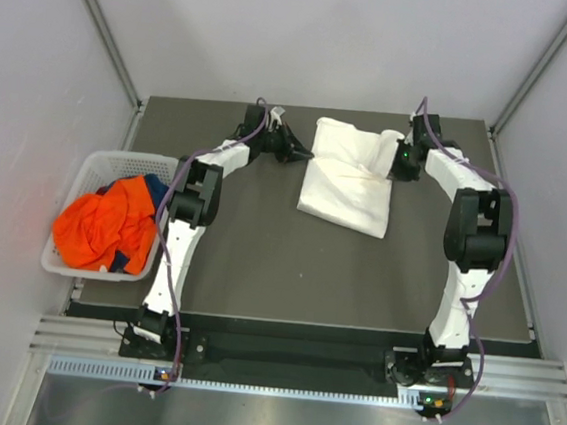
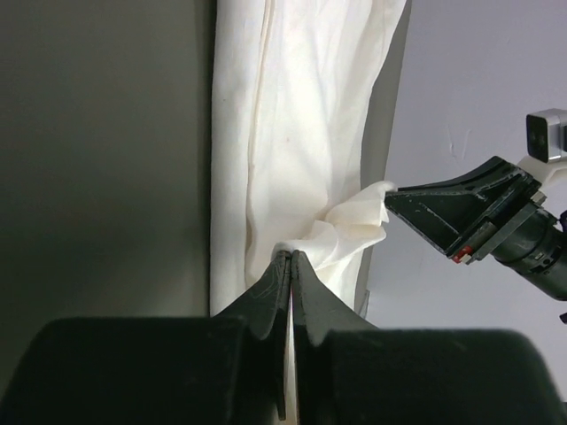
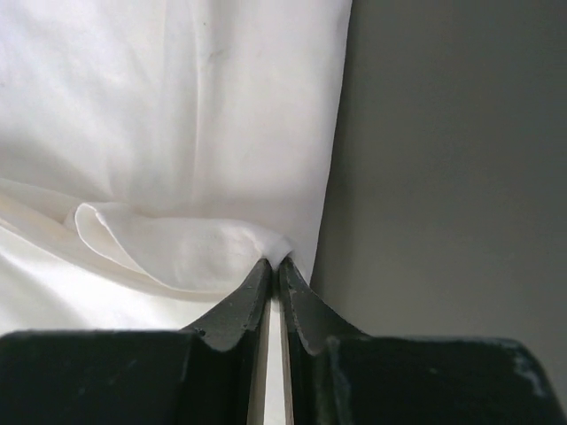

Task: Fold and stack the t-shirts
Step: Fold the tshirt

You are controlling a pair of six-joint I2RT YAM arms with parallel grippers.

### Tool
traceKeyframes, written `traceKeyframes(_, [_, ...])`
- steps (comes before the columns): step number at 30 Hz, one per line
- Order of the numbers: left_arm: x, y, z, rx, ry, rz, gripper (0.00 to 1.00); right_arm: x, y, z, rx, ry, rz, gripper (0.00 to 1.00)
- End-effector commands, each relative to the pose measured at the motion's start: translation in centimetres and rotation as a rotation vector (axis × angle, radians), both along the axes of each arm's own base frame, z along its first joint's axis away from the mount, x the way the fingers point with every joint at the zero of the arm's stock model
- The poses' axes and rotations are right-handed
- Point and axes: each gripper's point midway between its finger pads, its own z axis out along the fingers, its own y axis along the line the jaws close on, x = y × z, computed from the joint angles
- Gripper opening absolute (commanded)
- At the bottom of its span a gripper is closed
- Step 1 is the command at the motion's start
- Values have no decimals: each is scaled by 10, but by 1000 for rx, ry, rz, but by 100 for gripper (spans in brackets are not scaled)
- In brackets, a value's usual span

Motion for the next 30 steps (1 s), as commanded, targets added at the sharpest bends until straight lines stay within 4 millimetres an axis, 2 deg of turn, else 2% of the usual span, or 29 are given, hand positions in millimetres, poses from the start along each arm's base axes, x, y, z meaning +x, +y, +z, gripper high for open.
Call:
traceKeyframes(1, [19, 1, 25, -41, -102, 8, 6, 21, -10, 15, 23, -50, -28, 8])
traceKeyframes(4, [19, 1, 28, -55, -114, -13, 21, 28, -10, 16, 45, -56, -30, 21])
traceKeyframes(6, [21, 10, 35, -47, -121, -5, 29, 33, -10, 22, 63, -74, -27, 32])
traceKeyframes(8, [18, 21, 35, -22, -122, 1, 35, 35, -8, 31, 88, -87, -30, 38])
traceKeyframes(9, [21, 33, 52, -5, -171, 15, 38, 34, -9, 34, 99, -92, -33, 42])
traceKeyframes(10, [18, 39, 53, 16, -160, 22, 40, 34, -8, 44, 106, -111, -31, 43])
traceKeyframes(11, [14, 52, 63, 38, -160, 35, 41, 32, -8, 47, 109, -112, -33, 45])
traceKeyframes(12, [13, 59, 64, 71, -162, 49, 42, 29, -7, 51, 114, -114, -31, 45])
traceKeyframes(13, [9, 66, 64, 120, -202, 38, 42, 25, -6, 59, 120, -121, -36, 45])
traceKeyframes(14, [-6, 71, 48, 163, -151, 31, 43, 22, -5, 62, 129, -118, -32, 45])
traceKeyframes(15, [-14, 73, 65, 179, -189, 26, 44, 15, -4, 59, 135, -103, -33, 46])
traceKeyframes(17, [-40, 74, 67, 193, -202, -14, 44, 3, 0, 66, 154, -90, -16, 46])
traceKeyframes(18, [-49, 72, 66, 188, -204, -29, 44, -7, 1, 60, 158, -67, -5, 47])
traceKeyframes(19, [-62, 69, 69, 172, -217, -59, 44, -14, 2, 68, 164, -78, 12, 48])
traceKeyframes(20, [-80, 65, 66, 172, -211, -82, 44, -21, 5, 69, 178, -74, 29, 51])
traceKeyframes(21, [-89, 63, 65, 177, -228, -102, 44, -36, 6, 58, 182, -42, 34, 55])
traceKeyframes(22, [-97, 61, 63, 179, -227, -117, 45, -42, 8, 67, 193, -63, 48, 57])
traceKeyframes(23, [-110, 55, 62, 184, -240, -141, 45, -55, 9, 57, 198, -41, 56, 59])
traceKeyframes(25, [-122, 49, 59, 177, -247, -166, 45, -68, 12, 63, 214, -56, 72, 60])
traceKeyframes(26, [-132, 42, 57, 168, -243, -193, 45, -79, 14, 53, 227, -31, 82, 60])
traceKeyframes(29, [-143, 33, 52, 154, -250, -220, 45, -95, 19, 45, 252, -16, 106, 61])
traceKeyframes(30, [-139, 30, 56, 134, -289, -210, 46, -102, 19, 33, 260, -2, 110, 61])
